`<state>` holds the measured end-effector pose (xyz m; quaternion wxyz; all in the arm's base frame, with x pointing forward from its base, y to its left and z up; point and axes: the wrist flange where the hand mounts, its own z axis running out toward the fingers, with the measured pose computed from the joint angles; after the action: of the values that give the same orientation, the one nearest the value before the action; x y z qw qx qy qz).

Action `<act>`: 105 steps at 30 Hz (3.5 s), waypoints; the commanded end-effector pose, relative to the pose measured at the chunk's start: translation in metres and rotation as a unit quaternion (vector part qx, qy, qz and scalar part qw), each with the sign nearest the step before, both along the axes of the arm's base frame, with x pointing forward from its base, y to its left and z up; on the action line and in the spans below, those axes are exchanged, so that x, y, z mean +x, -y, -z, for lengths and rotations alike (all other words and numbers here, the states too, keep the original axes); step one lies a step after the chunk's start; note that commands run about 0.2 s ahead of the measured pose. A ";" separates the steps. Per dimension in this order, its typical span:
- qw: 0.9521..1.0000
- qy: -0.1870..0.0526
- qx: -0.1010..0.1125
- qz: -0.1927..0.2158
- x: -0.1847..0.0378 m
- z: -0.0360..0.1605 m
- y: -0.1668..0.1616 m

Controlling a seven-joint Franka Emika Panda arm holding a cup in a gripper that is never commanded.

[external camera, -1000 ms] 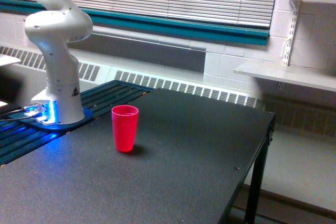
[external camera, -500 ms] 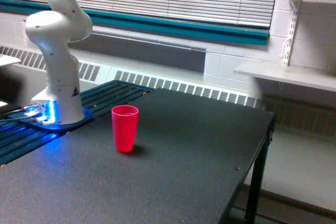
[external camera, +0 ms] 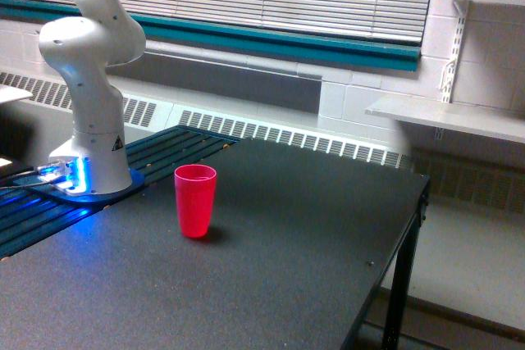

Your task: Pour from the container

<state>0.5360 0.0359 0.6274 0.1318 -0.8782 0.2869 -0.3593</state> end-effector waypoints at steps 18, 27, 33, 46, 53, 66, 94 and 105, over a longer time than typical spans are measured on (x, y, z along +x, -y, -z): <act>0.998 -0.013 -0.047 0.029 -0.084 0.027 0.050; 0.996 -0.041 -0.056 0.053 -0.110 0.058 0.070; 0.995 -0.055 -0.060 0.061 -0.128 0.072 0.078; 0.991 -0.079 -0.065 0.082 -0.172 0.095 0.096; 0.989 -0.091 -0.057 0.101 -0.194 0.107 0.108; 0.983 -0.130 -0.057 0.115 -0.227 0.139 0.115; 0.967 -0.210 -0.050 0.138 -0.286 0.188 0.115; 0.962 -0.238 -0.055 0.119 -0.284 0.198 0.102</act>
<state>0.2528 -0.0759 0.4493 -0.0272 -0.8948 0.4016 -0.1932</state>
